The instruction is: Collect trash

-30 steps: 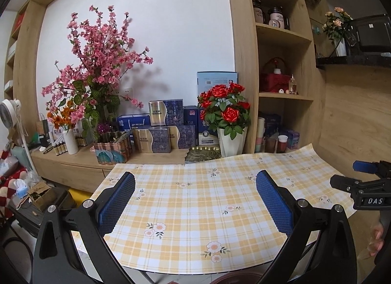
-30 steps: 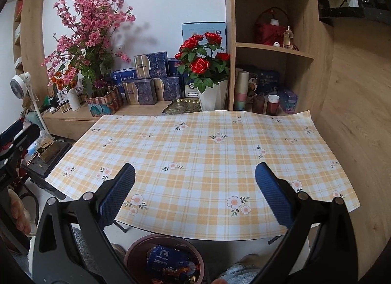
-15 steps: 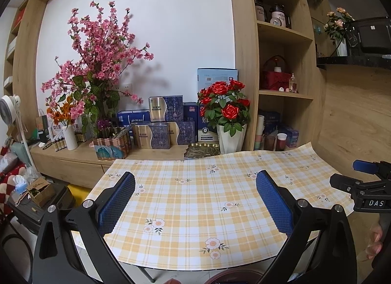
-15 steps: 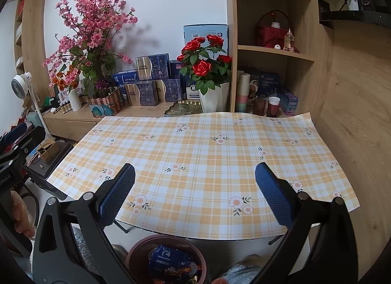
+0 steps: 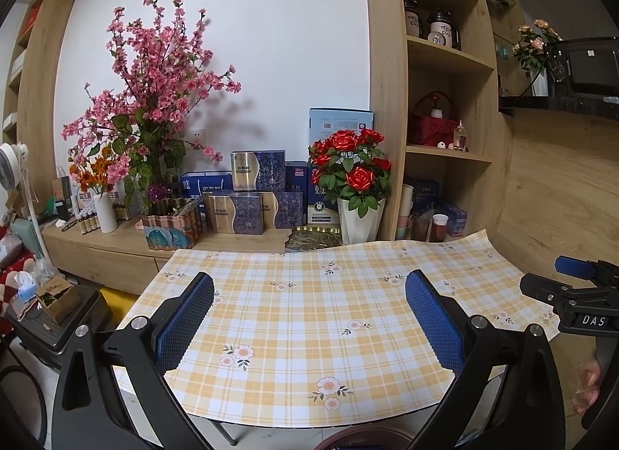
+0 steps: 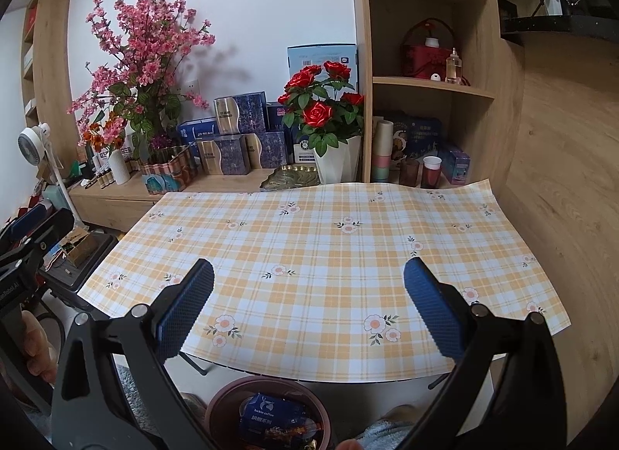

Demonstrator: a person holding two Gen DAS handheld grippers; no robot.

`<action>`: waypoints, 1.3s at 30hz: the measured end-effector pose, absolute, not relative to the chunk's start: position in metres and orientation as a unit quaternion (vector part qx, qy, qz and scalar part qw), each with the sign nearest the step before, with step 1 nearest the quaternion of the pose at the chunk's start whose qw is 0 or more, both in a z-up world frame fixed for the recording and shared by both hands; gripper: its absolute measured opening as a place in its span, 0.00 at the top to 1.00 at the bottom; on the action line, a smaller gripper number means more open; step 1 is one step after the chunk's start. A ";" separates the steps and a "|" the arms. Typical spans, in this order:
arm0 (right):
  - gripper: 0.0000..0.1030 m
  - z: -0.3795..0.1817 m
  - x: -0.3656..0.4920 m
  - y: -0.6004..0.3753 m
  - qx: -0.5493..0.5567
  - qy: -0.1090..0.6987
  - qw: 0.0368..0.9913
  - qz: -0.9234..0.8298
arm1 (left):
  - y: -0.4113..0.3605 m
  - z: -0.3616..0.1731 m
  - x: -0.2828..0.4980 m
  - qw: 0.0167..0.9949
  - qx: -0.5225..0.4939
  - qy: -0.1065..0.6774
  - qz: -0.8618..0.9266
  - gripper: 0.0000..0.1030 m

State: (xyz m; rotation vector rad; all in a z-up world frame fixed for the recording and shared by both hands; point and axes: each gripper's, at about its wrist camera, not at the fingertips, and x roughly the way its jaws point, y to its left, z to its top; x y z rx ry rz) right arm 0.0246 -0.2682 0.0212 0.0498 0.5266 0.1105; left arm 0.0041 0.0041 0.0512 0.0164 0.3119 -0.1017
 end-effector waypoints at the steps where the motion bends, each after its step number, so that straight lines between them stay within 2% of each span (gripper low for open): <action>1: 0.06 0.022 0.025 -0.269 0.025 0.260 0.964 0.055 | 0.005 0.052 0.004 0.986 0.008 0.155 -0.051 0.06; 39: 0.06 0.023 0.023 -0.282 0.038 0.263 0.963 0.043 | -0.003 0.056 0.007 0.985 0.002 0.160 -0.057 0.06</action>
